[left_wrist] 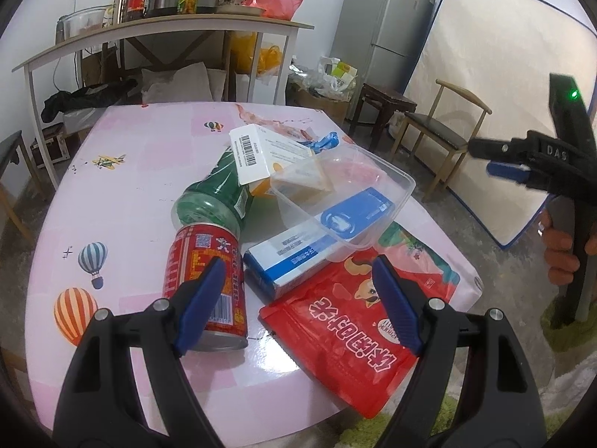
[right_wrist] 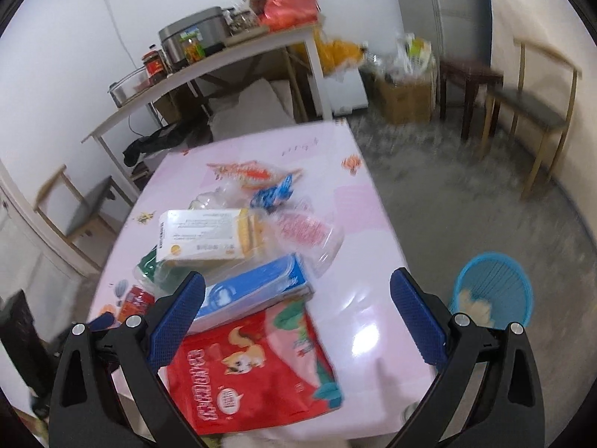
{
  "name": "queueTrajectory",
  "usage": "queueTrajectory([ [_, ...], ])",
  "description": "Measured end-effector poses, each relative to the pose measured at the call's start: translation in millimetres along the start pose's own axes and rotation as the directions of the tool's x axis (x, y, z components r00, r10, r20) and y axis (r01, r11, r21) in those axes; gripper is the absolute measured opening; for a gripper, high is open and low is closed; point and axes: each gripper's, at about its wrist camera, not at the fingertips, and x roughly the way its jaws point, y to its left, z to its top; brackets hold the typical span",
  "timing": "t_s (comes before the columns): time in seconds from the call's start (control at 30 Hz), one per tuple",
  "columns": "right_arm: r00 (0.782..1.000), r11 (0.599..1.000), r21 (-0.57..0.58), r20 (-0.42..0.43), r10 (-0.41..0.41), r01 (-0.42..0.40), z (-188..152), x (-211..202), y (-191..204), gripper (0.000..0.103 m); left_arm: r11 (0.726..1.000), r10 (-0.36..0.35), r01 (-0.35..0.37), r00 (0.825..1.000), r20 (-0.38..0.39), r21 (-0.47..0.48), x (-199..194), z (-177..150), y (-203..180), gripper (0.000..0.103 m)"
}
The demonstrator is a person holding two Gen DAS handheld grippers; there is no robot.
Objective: Collect trash
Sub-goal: 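Move both open tools back toward the table items, then close the right tool on the rim of the clear plastic container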
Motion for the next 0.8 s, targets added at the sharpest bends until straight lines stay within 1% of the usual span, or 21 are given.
queueTrajectory([
  [0.07, 0.998, 0.997, 0.062, -0.047, 0.052, -0.049, -4, 11, -6, 0.096, 1.000, -0.008, 0.008, 1.000, 0.015, -0.001, -1, 3, 0, 0.076],
  [0.13, 0.993, 0.990, 0.113, -0.076, 0.089, -0.081, -7, 19, -9, 0.094, 1.000, -0.015, 0.015, 0.999, 0.035, -0.001, -3, 6, 0, 0.076],
  [0.2, 0.986, 0.980, 0.163, -0.104, 0.134, -0.116, -10, 27, -13, 0.091, 1.000, -0.022, 0.022, 0.999, 0.050, -0.005, -5, 9, 0, 0.076],
  [0.23, 0.979, 0.968, 0.208, -0.119, 0.168, -0.140, -12, 34, -15, 0.090, 0.999, -0.031, 0.032, 0.998, 0.060, -0.007, -5, 11, 1, 0.076],
  [0.33, 0.964, 0.943, 0.287, -0.152, 0.220, -0.170, -17, 47, -19, 0.085, 0.999, -0.043, 0.044, 0.997, 0.063, -0.013, -3, 14, 2, 0.076],
  [0.57, 0.946, 0.907, 0.384, -0.191, 0.262, -0.174, -23, 68, -17, 0.071, 0.994, -0.097, 0.100, 0.992, 0.085, -0.040, 2, 19, 4, 0.076],
  [0.6, 0.943, 0.901, 0.395, -0.193, 0.271, -0.178, -24, 70, -18, 0.070, 0.993, -0.106, 0.109, 0.991, 0.084, -0.041, 3, 19, 4, 0.076],
  [0.67, 0.937, 0.890, 0.413, -0.193, 0.290, -0.191, -26, 74, -17, 0.066, 0.990, -0.127, 0.131, 0.989, 0.074, -0.044, 7, 20, 5, 0.073],
  [0.8, 0.931, 0.877, 0.433, -0.189, 0.313, -0.207, -27, 82, -16, 0.062, 0.984, -0.169, 0.172, 0.984, 0.060, -0.051, 14, 22, 5, 0.067],
])
